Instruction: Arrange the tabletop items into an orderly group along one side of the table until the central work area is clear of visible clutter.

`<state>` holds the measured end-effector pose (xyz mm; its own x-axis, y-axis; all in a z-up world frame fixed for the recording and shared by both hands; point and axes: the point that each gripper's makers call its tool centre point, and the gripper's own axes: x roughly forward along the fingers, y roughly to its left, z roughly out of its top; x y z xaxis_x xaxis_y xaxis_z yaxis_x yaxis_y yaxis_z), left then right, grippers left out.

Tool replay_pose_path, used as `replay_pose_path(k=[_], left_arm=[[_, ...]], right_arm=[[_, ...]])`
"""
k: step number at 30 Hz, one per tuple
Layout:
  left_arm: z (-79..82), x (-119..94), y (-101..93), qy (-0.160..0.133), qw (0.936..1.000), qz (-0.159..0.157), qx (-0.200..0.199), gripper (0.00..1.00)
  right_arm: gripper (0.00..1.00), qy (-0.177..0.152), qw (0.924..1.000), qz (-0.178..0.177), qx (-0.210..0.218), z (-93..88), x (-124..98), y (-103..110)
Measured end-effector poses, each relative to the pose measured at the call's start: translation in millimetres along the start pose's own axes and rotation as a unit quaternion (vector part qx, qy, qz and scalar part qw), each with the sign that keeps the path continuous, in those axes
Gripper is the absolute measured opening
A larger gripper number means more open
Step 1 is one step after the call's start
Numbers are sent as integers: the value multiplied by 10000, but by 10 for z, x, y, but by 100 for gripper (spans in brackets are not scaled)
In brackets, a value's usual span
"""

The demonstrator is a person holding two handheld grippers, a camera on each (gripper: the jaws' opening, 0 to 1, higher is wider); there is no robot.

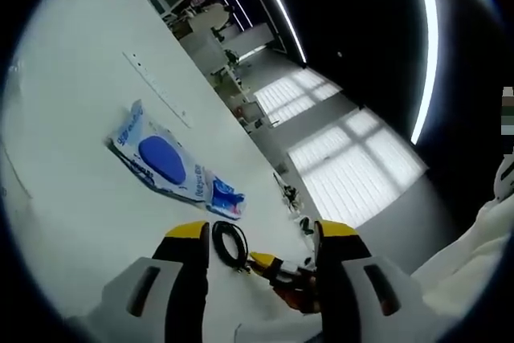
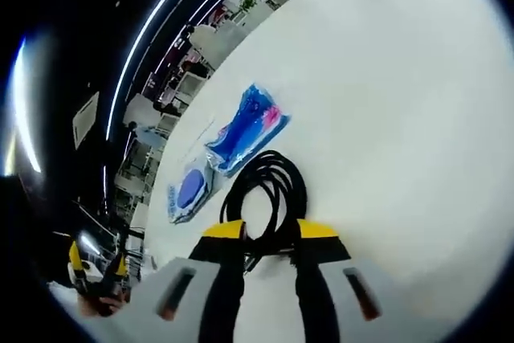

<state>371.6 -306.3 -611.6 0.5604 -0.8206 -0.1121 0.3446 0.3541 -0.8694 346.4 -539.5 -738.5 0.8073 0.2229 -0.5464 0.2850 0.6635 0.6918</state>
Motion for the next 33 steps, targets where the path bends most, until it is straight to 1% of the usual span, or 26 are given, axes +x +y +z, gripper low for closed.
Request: replay_pose_path(k=[3,5,8,10,13,15,17,21,22,24,25,28,29,30,31,33], left_arm=[[-14,-2,6,24,10000,12,-13,53],[-19,-5,5,31,10000,17,3,53],[-16,-12,-1,25,10000,16,43,54],[-20,-23,1,36,9999,36,102,54],[-32,-45,21,60,9998,114,182,54],[-36,-59,32,69,9996,150,220,55],[-39,-81,50,76,9994,187,268,55],[-53,-120,85,91,9989,285,362,55],[-57,-130,100,92,9987,316,385,55],[-65,-141,112,106,9985,346,405,55],[-71,-148,118,112,9984,367,423,55],[-90,-164,132,153,9978,423,484,56],[-96,-169,139,168,9976,448,508,55],[-102,-174,148,185,9973,470,538,55],[-111,-182,166,220,9967,519,583,55],[-118,-196,206,261,9956,618,652,55]], right_arm=[[29,-103,9996,53,-260,37,-7,67],[34,-100,9989,60,-462,35,-9,95],[45,-90,9951,72,-983,29,-6,131],[50,28,9895,74,-1444,-22,-21,186],[57,173,9802,117,-1968,-88,-30,251],[62,238,9763,213,-2139,-129,-30,318],[67,265,9703,267,-2389,-151,-35,371],[73,440,9617,295,-2691,-220,-31,415],[74,502,9572,298,-2833,-239,-31,420],[75,529,9514,300,-3020,-251,-37,442],[76,551,9470,312,-3150,-258,-44,457],[77,577,9436,296,-3245,-271,-58,473],[78,623,9394,276,-3359,-281,-63,464],[78,695,9310,200,-3579,-292,-74,437],[79,697,9291,163,-3630,-295,-75,432],[81,735,9355,209,-3450,-334,-83,449]])
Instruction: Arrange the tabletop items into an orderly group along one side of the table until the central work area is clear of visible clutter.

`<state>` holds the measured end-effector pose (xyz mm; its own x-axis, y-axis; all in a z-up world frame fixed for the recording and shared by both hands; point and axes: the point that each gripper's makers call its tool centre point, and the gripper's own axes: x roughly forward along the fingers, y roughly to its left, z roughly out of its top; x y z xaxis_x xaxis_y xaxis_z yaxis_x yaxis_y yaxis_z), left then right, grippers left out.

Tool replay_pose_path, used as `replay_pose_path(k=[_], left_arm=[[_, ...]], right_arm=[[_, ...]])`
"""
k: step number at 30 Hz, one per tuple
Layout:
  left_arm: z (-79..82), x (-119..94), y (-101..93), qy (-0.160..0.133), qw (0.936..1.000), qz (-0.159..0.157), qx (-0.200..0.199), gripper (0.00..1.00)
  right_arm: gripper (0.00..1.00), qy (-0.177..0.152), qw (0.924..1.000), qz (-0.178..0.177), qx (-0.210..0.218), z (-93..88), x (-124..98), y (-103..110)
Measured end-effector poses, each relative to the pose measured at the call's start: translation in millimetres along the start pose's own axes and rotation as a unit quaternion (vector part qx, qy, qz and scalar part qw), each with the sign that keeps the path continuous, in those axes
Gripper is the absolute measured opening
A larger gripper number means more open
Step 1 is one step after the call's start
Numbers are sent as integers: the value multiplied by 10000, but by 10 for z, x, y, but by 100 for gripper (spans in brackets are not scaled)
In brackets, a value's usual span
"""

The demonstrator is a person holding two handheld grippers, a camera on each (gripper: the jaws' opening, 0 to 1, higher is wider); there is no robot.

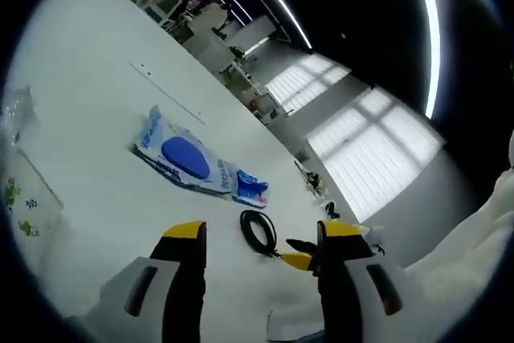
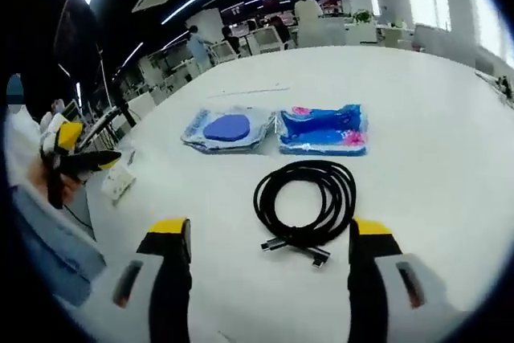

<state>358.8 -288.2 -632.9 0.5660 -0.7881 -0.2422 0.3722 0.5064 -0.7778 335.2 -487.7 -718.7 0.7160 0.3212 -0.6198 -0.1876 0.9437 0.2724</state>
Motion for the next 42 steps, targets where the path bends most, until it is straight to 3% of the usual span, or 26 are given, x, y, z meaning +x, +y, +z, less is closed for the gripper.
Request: replay_pose_path(k=[2,13,22,25,33,37,42], left_arm=[[-2,-9,31,15,10000,73,37,55],[26,-96,128,-10,9993,356,143,59],[50,-337,277,33,9953,819,515,59],[76,-423,343,-29,9948,910,447,59],[217,-691,552,-190,9888,1358,581,59],[301,-819,657,-64,9793,1727,1055,59],[389,-918,743,-160,9750,1943,1069,62]], right_arm=[[83,3,9999,43,159,-14,-8,33],[82,90,9998,50,176,-44,-37,50],[80,270,9996,38,113,-137,-43,47],[79,292,9993,83,214,-152,-27,49],[77,335,9991,91,261,-181,-32,41],[76,344,9984,80,446,-211,-33,12],[76,368,9982,52,465,-231,-41,0]])
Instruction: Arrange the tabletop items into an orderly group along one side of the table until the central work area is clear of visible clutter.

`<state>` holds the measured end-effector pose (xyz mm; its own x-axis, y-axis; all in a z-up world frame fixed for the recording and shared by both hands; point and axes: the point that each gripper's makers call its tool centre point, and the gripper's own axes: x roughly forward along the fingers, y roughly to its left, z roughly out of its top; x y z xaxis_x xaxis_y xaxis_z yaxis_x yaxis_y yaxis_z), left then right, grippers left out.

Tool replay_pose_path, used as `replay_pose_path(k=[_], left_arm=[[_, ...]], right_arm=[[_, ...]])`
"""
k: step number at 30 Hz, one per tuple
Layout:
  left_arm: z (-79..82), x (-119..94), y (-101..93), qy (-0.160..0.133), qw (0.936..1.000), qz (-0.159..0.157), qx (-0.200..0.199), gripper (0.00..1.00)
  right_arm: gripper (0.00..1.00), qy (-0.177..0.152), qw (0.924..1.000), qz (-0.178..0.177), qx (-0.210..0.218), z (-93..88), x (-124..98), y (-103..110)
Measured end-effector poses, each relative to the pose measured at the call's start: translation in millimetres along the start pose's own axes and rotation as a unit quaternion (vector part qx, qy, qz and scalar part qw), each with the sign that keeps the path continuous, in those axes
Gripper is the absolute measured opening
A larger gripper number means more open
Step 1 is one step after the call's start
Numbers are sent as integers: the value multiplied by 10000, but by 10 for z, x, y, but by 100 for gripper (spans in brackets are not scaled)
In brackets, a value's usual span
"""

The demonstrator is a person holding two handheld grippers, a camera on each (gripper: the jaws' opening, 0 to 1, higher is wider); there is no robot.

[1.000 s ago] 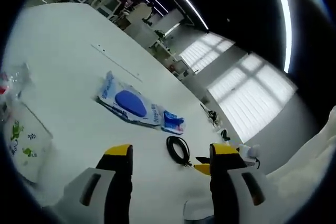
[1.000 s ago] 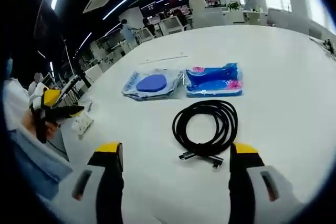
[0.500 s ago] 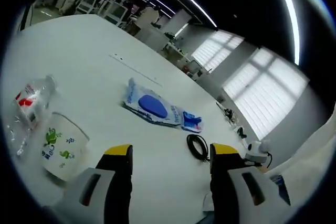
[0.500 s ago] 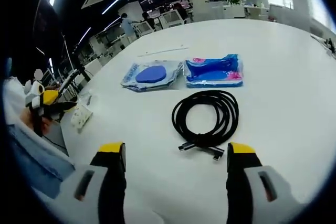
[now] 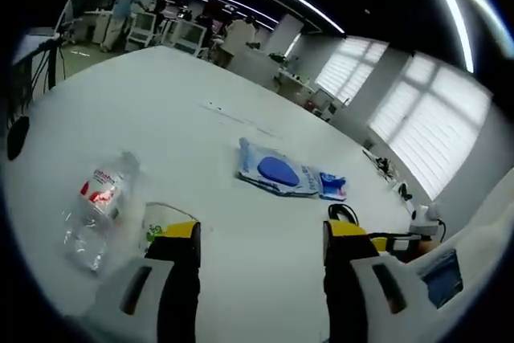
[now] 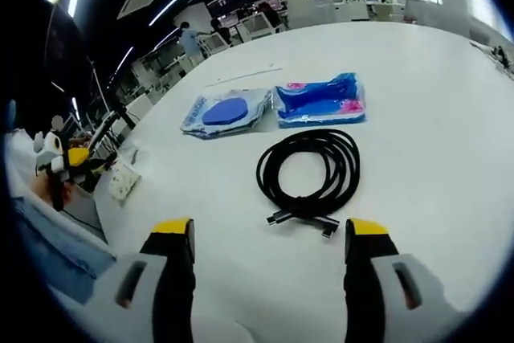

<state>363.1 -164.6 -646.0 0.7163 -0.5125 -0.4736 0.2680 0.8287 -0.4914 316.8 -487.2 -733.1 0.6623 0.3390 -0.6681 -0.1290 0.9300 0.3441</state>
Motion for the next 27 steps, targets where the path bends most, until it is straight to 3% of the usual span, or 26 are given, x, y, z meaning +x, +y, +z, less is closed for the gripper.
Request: replay_pose_path(k=[3,6,8,11,14,18,27], left_arm=[[-15,-37,93,68,9997,212,136,63],[-81,-65,185,325,9977,452,387,64],[-118,-72,258,498,9948,622,628,64],[-136,-71,339,621,9927,813,637,66],[-201,-57,439,920,9872,1010,826,66],[-241,19,493,1108,9837,1094,900,67],[-439,170,698,1717,9691,1273,1230,66]], right_arm=[[76,-32,10000,-15,59,12,-7,-11],[76,-69,9999,-36,118,22,-11,-27],[76,-83,9998,-42,158,19,-15,-24],[75,-63,9998,-51,164,8,-16,-32],[74,-35,9997,-53,222,-10,-17,-38],[73,-42,9994,-75,347,-17,-29,-69],[72,-40,9988,-140,467,-25,-55,-110]])
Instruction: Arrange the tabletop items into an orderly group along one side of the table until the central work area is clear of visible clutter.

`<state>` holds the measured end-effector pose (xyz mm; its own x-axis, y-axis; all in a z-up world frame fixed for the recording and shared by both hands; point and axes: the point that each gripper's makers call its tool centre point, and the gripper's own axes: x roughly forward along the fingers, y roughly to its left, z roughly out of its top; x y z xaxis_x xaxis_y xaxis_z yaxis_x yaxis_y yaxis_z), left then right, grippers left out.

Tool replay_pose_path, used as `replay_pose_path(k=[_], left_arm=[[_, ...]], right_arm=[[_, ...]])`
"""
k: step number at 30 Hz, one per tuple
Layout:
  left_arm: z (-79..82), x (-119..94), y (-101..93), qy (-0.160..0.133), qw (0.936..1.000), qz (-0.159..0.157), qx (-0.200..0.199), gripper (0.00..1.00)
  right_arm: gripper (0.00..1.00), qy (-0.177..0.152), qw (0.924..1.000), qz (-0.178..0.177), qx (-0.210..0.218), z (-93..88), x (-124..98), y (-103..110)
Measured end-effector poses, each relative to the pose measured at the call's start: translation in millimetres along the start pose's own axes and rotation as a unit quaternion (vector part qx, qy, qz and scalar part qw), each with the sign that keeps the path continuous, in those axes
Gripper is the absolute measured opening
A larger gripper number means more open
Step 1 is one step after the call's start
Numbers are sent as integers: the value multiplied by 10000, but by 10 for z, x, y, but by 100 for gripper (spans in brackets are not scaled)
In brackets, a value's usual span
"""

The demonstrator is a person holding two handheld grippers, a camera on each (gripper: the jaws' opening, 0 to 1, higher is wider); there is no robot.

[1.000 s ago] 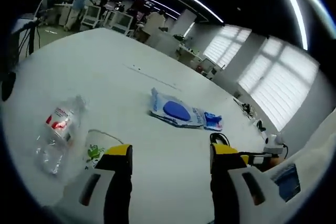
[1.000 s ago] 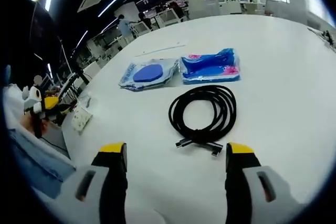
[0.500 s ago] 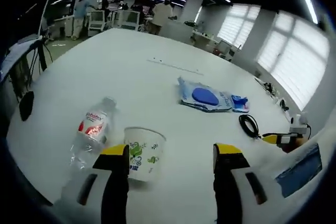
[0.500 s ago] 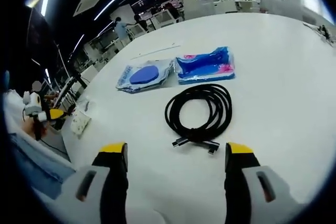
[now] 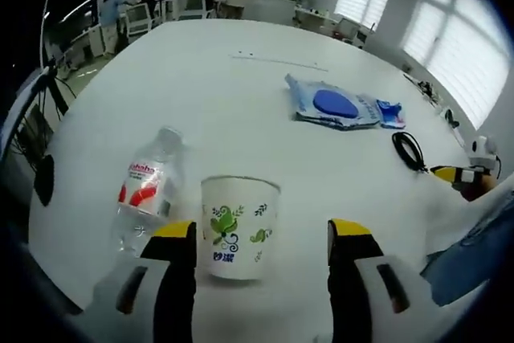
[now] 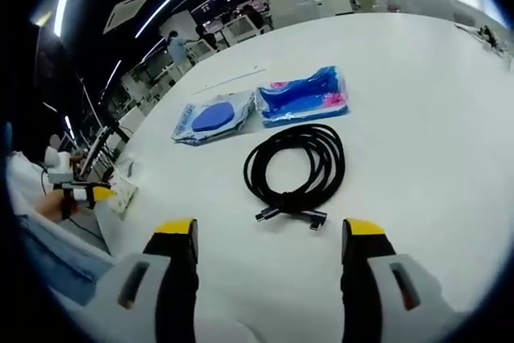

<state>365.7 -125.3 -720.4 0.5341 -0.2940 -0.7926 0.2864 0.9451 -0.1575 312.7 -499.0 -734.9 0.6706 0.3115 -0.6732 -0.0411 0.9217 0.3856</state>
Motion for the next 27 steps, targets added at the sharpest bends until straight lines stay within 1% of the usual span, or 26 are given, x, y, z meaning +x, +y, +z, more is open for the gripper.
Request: replay_pose_path(k=[4,7,10,13,15,16,18,20,24,27], left_arm=[[1,22,31,-16,10000,9,-96,62],[-40,46,78,83,9999,104,70,58],[-76,80,113,159,9997,142,109,57],[-111,109,152,228,9994,189,158,50],[-143,125,154,302,9991,196,238,40],[-151,125,149,320,9990,186,259,41],[-124,134,139,211,9995,196,141,38],[-72,119,101,56,9999,133,43,37],[-3,51,17,-107,9999,109,78,36],[80,9,-28,-295,9994,101,158,36]], right_arm=[[72,-10,10000,-11,40,4,-3,-5],[72,-57,9999,-34,114,17,-5,-13],[71,-60,9998,-35,166,10,6,-16],[71,-66,9998,-22,185,9,13,-6],[70,-81,9998,-20,187,15,15,-6],[70,-83,9998,-20,188,16,13,-6],[70,-90,9998,-21,193,18,8,-12],[70,-98,9997,-29,208,18,-2,-23],[70,-96,9997,-23,222,11,-13,-25],[70,-83,9997,1,220,8,-9,-12]])
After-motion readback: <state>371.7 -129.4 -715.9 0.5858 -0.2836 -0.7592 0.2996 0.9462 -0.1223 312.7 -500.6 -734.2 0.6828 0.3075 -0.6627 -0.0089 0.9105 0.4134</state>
